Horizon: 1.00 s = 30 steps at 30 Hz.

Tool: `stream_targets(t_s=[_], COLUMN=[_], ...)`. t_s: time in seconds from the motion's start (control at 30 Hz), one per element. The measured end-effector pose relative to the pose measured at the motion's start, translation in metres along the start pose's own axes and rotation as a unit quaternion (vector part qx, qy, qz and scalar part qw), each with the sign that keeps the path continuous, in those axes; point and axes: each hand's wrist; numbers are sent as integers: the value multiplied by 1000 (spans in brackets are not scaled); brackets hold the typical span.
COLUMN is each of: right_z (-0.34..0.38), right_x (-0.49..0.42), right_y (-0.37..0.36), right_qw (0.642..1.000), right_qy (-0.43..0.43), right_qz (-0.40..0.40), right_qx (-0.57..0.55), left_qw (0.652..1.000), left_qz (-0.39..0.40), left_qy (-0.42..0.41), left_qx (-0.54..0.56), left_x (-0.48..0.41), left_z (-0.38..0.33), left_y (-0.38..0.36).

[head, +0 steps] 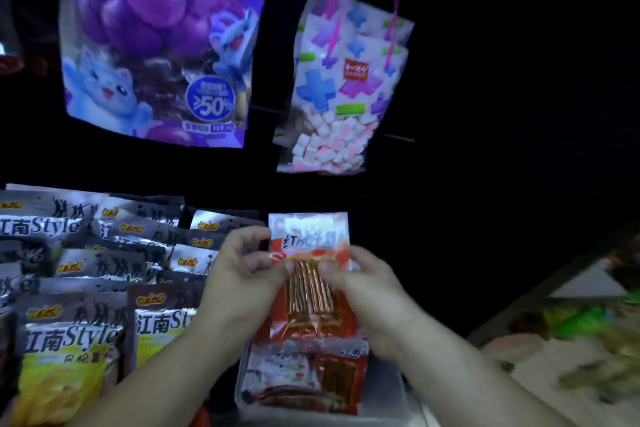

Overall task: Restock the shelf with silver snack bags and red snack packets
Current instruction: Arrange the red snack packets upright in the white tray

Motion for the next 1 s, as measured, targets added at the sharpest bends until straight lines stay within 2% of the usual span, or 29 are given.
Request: stream_targets(t_s=[0.07,0.13,0.27,0.33,0.47,0.57,0.67,0.8,0.9,1.0], right_z=[4,9,17,17,18,17,17,10,1,0], right_x=[17,29,45,48,48,44,38,34,31,33], right_y=[2,5,13,18,19,20,23,20,16,19], right_qw=[1000,999,994,993,999,999,997,994,991,989], right_qy=[-8,22,39,35,19,13,67,89,103,112], right_qz=[-4,-42,-82,-86,-24,15,-18,-44,-35,4], right_qx=[-18,-10,-67,-72,7,34,46,51,78,93], left_qw=[1000,999,992,991,995,994,989,988,981,984], left_qz=[27,46,108,113,93,107,144,153,170,154], left_qy=[-3,10,67,70,30,19,35,8,-11,0], left_qx=[-12,-24,1,4,-13,-1,10,-34,-95,-84], left_x=[11,20,41,48,49,47,48,51,56,55], left_z=[-7,-11,-22,-24,-19,-21,-24,-28,-32,-29], left_y=[-8,-10,-7,-8,-10,-12,-9,2,5,9])
Point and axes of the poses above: each hand's wrist, its own x-axis away from the middle knuckle, its own y-axis out of the back of the hand, z = x × y
